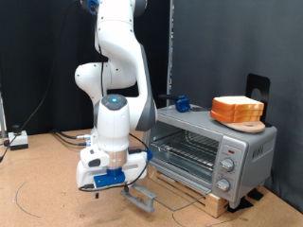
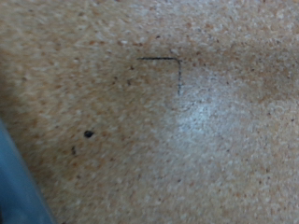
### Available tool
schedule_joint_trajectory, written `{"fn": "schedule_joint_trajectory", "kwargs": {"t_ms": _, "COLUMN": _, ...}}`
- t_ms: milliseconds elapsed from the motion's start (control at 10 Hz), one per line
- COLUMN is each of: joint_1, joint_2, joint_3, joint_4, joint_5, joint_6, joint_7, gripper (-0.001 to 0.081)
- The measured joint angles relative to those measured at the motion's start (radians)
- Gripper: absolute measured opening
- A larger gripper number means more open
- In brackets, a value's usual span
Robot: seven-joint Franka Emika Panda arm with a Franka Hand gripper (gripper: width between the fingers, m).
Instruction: Make a piece of toast with the oven
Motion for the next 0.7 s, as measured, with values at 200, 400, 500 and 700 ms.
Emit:
{"fn": "schedule_joint_trajectory", "kwargs": {"t_ms": 200, "joint_1": -0.002, "joint_2": 0.031, "joint_3": 0.000, "joint_4": 0.000, "joint_5": 0.008, "joint_6": 0.049, "joint_7": 0.000, "gripper": 0.0809}}
{"fn": "schedule_joint_trajectory", "kwargs": {"t_ms": 400, "joint_1": -0.017, "joint_2": 0.038, "joint_3": 0.001, "joint_4": 0.000, "joint_5": 0.031, "joint_6": 0.090, "joint_7": -0.012, "gripper": 0.0809}}
{"fn": "schedule_joint_trajectory", "kwargs": {"t_ms": 500, "joint_1": -0.033, "joint_2": 0.033, "joint_3": 0.005, "joint_4": 0.001, "joint_5": 0.061, "joint_6": 0.098, "joint_7": -0.040, "gripper": 0.0809}}
{"fn": "schedule_joint_trajectory", "kwargs": {"t_ms": 700, "joint_1": -0.069, "joint_2": -0.003, "joint_3": 0.012, "joint_4": 0.002, "joint_5": 0.123, "joint_6": 0.070, "joint_7": -0.118, "gripper": 0.0809}}
